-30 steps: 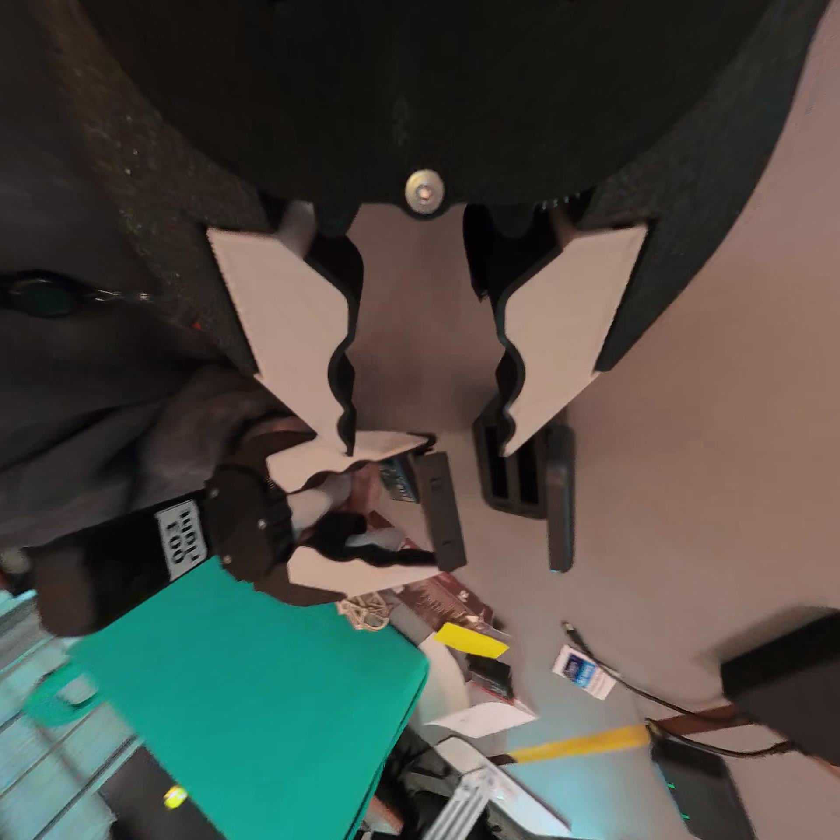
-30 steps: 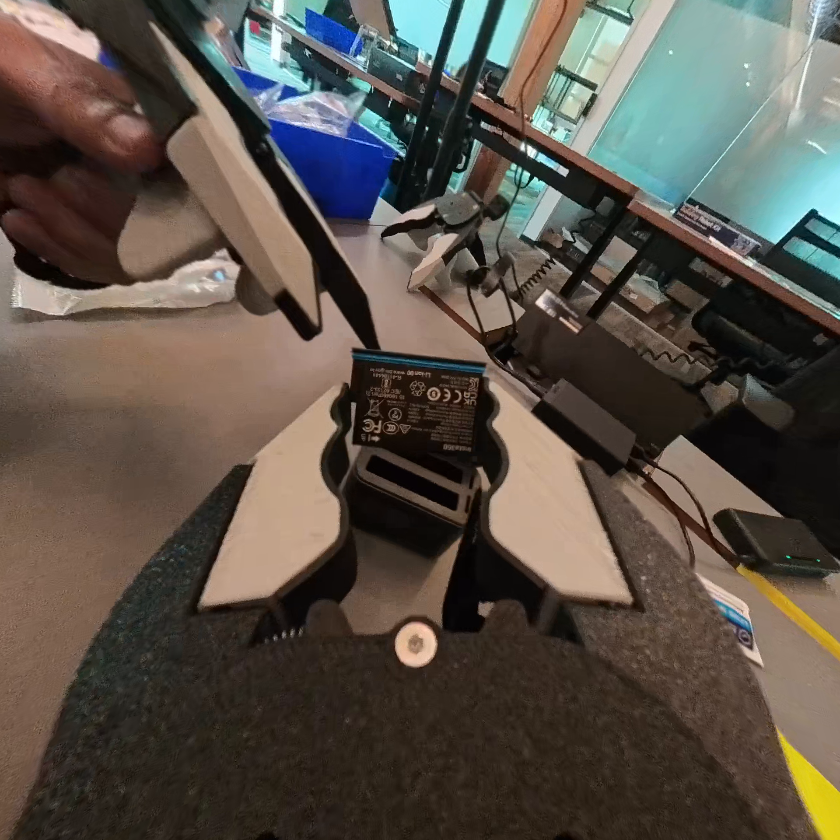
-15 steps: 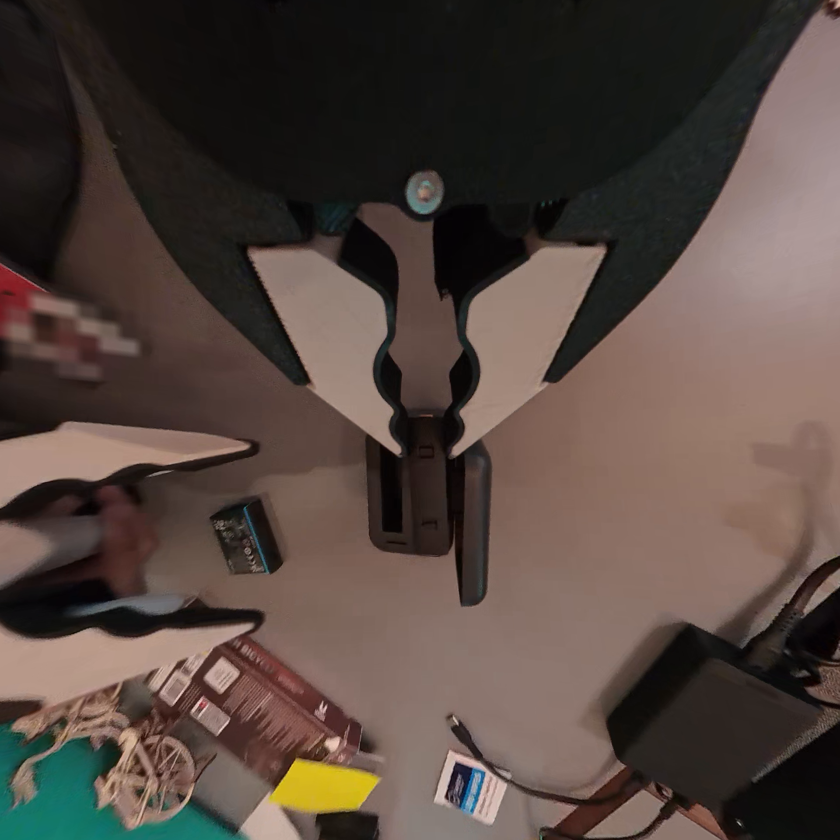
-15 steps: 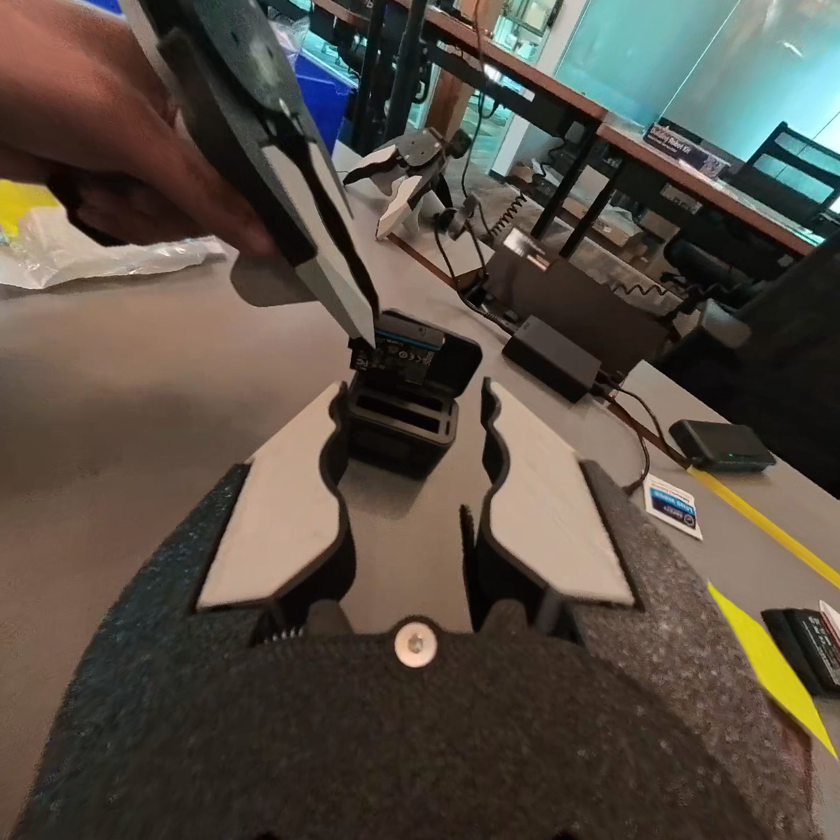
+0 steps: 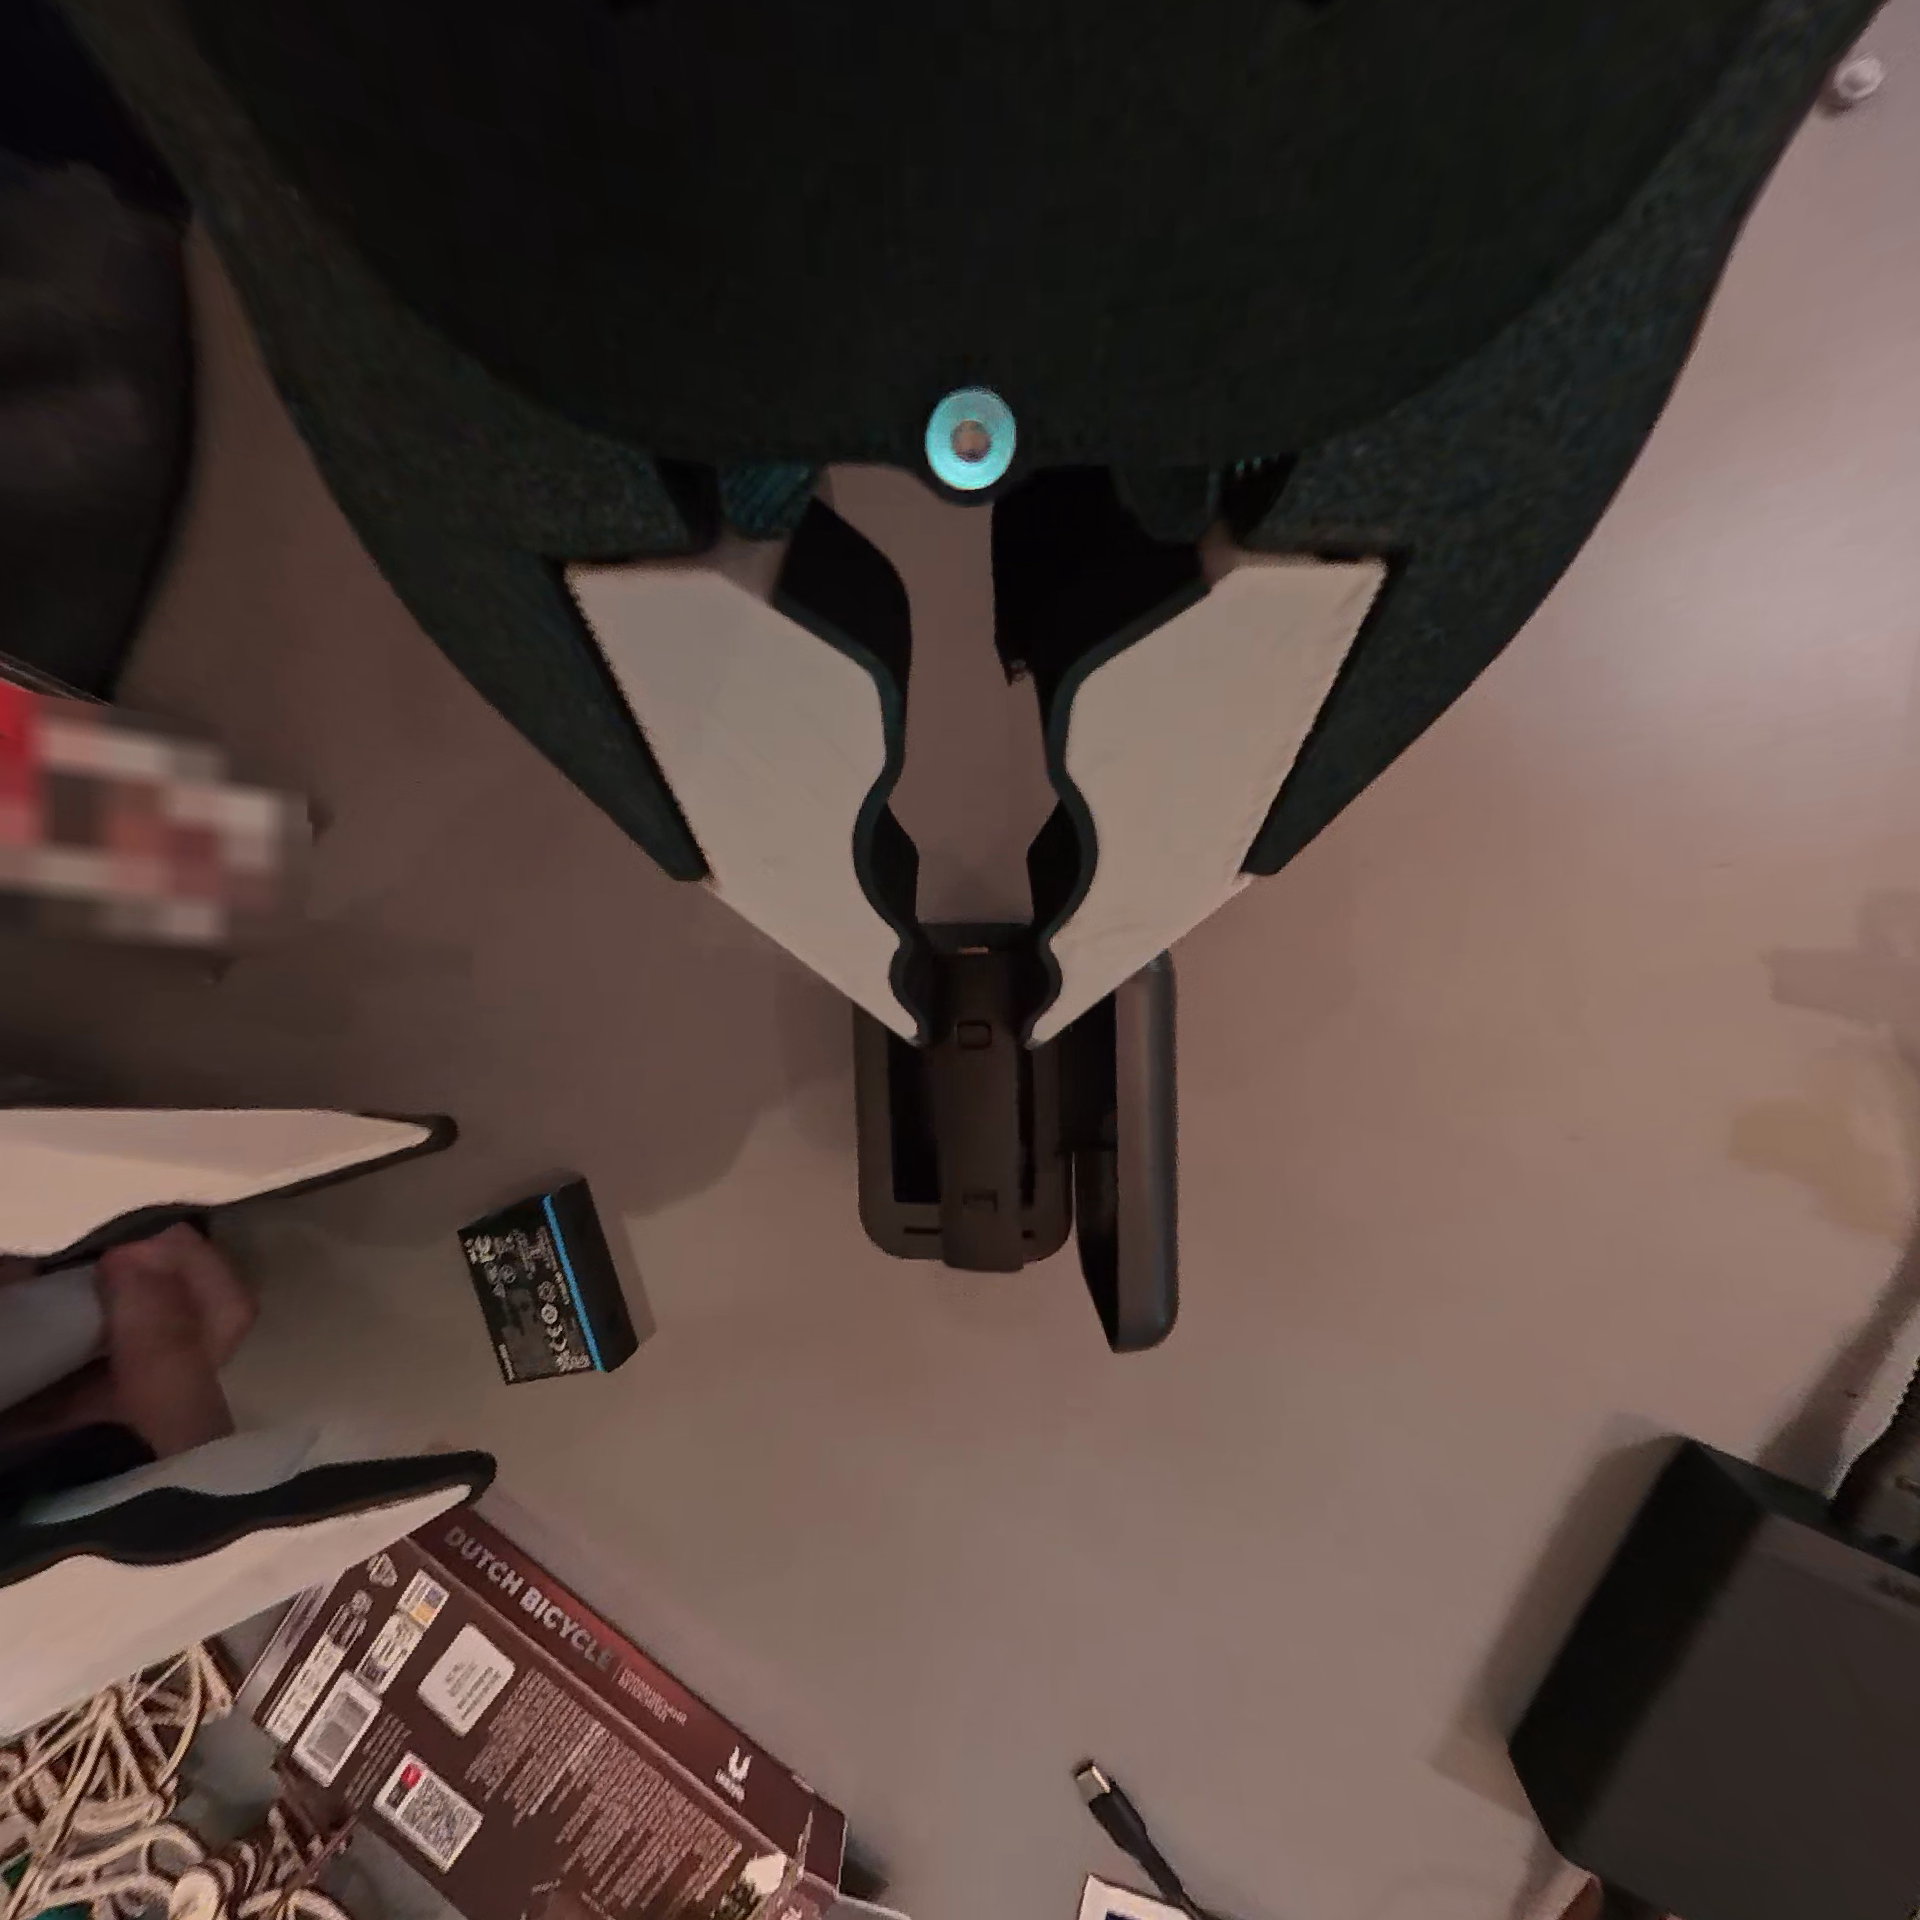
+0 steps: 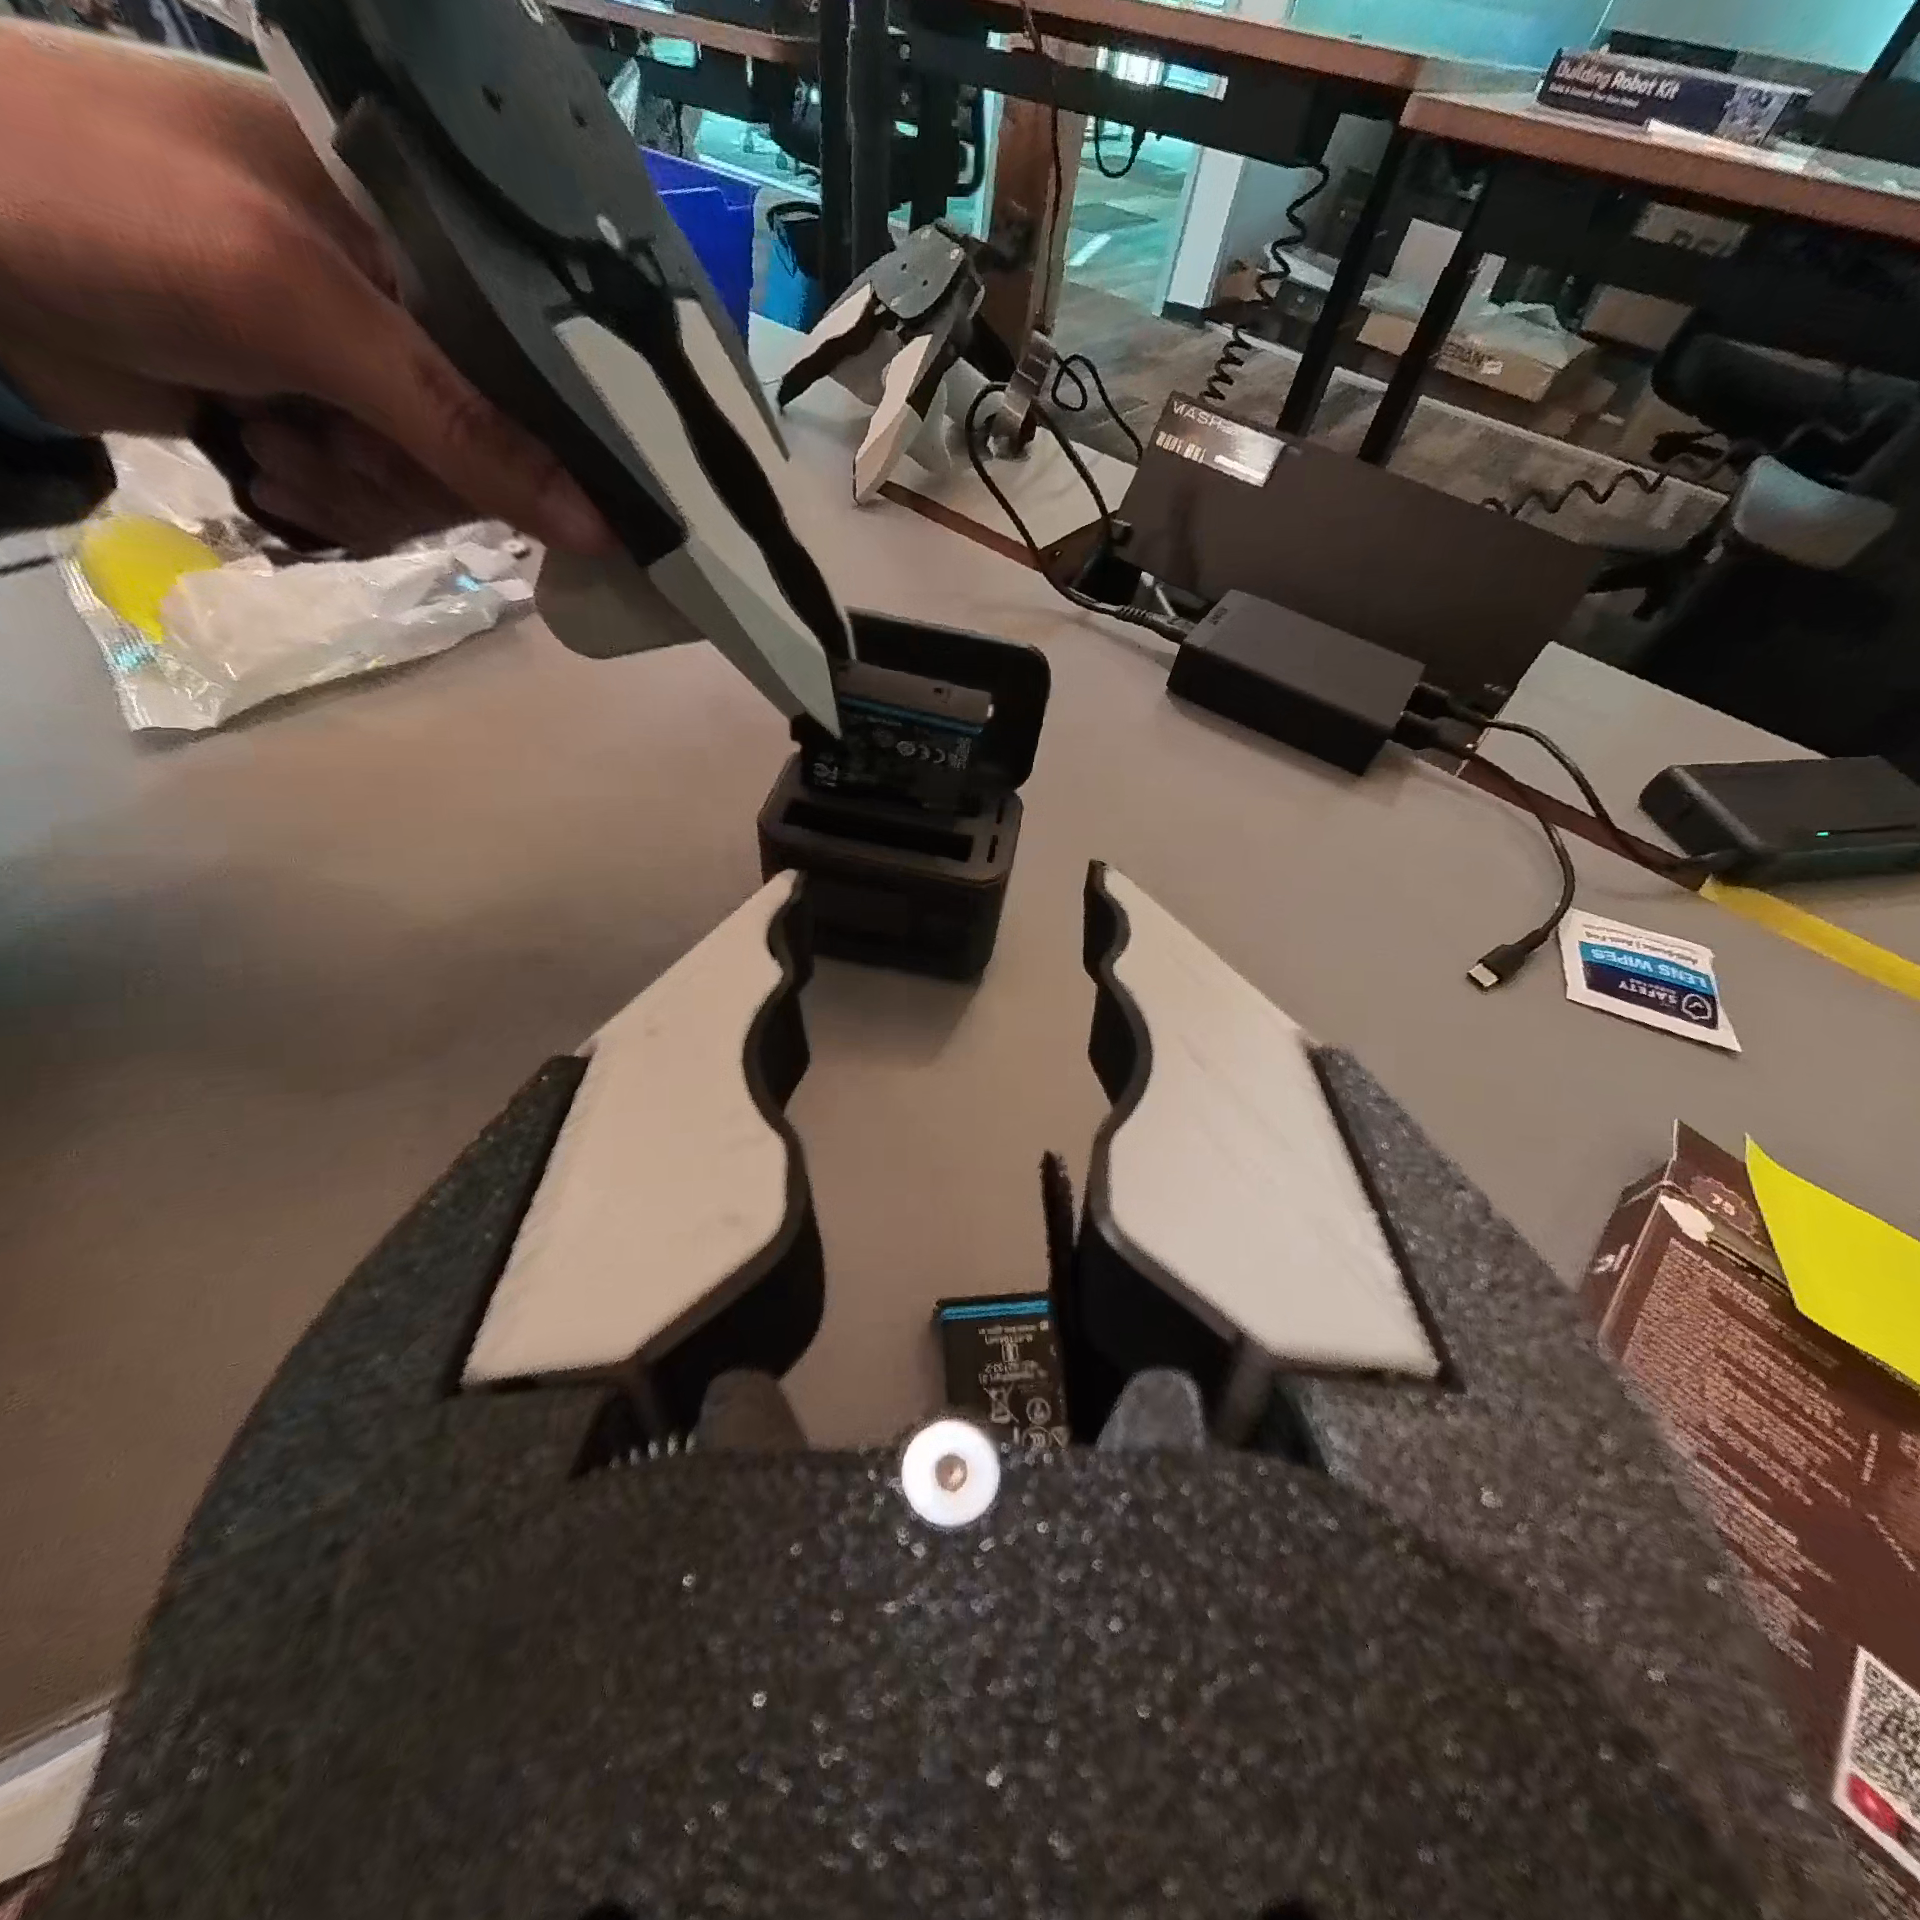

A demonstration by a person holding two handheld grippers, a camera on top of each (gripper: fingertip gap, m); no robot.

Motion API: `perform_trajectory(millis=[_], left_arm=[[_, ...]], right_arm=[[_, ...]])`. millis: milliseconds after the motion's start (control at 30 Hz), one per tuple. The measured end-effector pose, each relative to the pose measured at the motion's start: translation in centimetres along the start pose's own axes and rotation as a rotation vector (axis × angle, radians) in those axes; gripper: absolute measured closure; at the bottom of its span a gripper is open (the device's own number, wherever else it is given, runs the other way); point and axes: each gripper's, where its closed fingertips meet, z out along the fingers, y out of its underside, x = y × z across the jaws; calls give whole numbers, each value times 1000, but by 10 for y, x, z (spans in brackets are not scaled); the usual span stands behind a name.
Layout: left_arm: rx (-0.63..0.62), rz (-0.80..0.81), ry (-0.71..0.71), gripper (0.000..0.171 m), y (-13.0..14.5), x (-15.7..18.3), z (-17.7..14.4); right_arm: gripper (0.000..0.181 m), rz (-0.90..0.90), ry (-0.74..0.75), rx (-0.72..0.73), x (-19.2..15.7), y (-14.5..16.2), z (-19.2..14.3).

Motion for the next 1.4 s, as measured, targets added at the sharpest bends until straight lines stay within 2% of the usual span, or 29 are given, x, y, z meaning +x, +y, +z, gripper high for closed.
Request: perform_trajectory(millis=[100,300,333,400,433,667,800,867,900,967,1100,1200,1300,1400], left_arm=[[-36,25,-4,158,4,-1,2],[-10,18,-15,158,2,-3,7],[3,16,-22,157,0,-3,6],[38,14,-21,142,-3,0,1],[45,19,-25,143,-3,1,-1],[56,91,-118,168,-6,-2,-8],[56,100,-143,169,-1,-3,-7],[68,104,-147,162,-2,-3,-7],[66,108,-141,148,-2,-2,-6],[60,118,-130,144,-5,0,-3],[-23,161,-147,149,-8,-3,3],[-151,198,-151,151,-4,-4,10],[-290,259,-216,153,4,-14,16],[-312,244,-207,158,0,-13,17]], right_arm=[[129,17,-11,1,0,1,2],[129,31,-20,-12,2,4,2],[129,35,-22,-15,3,5,1],[130,47,-23,-22,5,7,-1],[130,55,-24,-24,6,9,-1],[132,108,-37,-34,11,14,-2],[133,102,-35,-41,11,16,-2],[133,101,-35,-51,12,19,-1],[133,102,-36,-55,12,20,-1],[134,105,-38,-61,12,21,-1],[134,108,-34,-62,15,21,-3],[135,111,-34,-62,16,21,-5],[135,111,-40,-60,16,23,-8],[136,111,-44,-65,17,25,-11]])
